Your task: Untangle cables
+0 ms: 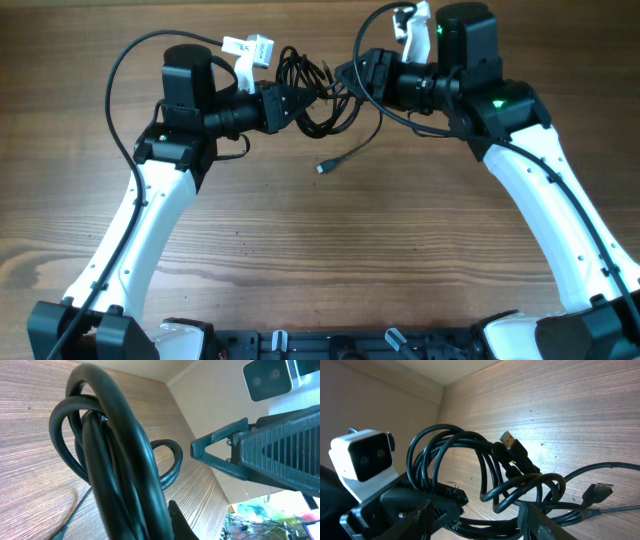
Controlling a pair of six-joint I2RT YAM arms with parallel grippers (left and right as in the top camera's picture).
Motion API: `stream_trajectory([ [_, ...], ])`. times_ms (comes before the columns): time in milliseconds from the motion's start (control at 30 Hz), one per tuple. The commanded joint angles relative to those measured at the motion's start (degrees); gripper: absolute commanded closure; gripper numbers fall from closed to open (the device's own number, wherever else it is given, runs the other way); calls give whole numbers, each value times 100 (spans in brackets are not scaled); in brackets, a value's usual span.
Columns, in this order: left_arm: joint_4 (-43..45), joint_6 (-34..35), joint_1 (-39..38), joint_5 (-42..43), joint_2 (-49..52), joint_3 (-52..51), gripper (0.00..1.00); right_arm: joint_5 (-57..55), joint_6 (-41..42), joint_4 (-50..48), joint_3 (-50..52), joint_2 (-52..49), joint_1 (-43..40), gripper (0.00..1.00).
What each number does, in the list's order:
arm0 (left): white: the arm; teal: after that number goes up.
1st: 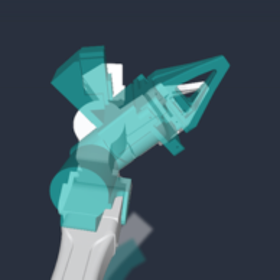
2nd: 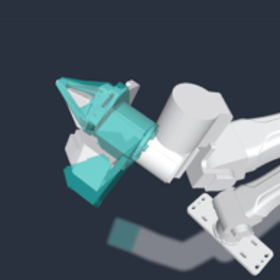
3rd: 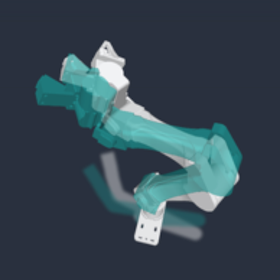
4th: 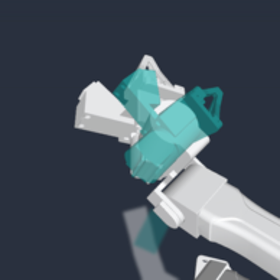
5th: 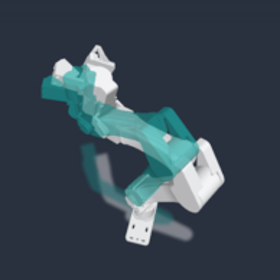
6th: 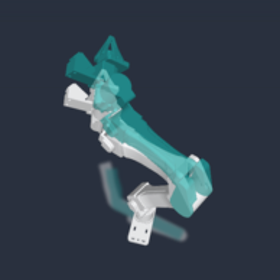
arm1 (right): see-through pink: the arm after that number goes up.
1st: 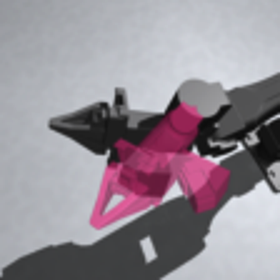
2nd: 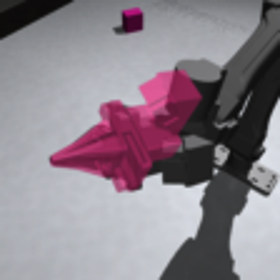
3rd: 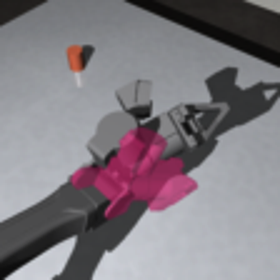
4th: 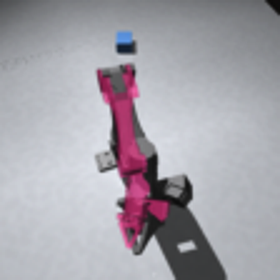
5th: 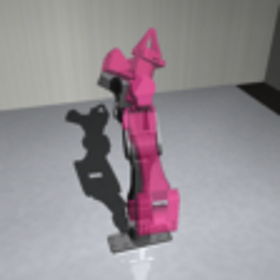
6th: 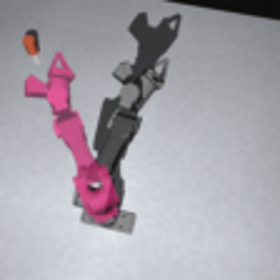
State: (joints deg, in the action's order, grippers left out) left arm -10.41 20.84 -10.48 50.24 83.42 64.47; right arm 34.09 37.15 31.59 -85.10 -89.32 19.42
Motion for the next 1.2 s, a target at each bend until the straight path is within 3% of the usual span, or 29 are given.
stream_trajectory([
  [0,96,-85,26,-173,-59,116,96,28,358,-170,44,-96,13,44],
  [100,166,-15,26,-212,-59,116,96,26,382,-264,44,-96,13,43],
  [333,603,852,26,-398,-59,116,96,31,686,-411,44,-96,13,43],
  [533,702,1722,26,-623,-59,116,96,28,813,-560,44,-107,92,36],
  [900,861,1735,26,153,-59,116,96,-798,824,-658,44,-522,437,41],
  [1067,850,1735,20,538,-59,116,96,-706,883,-1342,44,-791,437,54],
  [1167,831,1729,22,570,-59,116,96,-686,944,-1539,44,-835,437,81],
])
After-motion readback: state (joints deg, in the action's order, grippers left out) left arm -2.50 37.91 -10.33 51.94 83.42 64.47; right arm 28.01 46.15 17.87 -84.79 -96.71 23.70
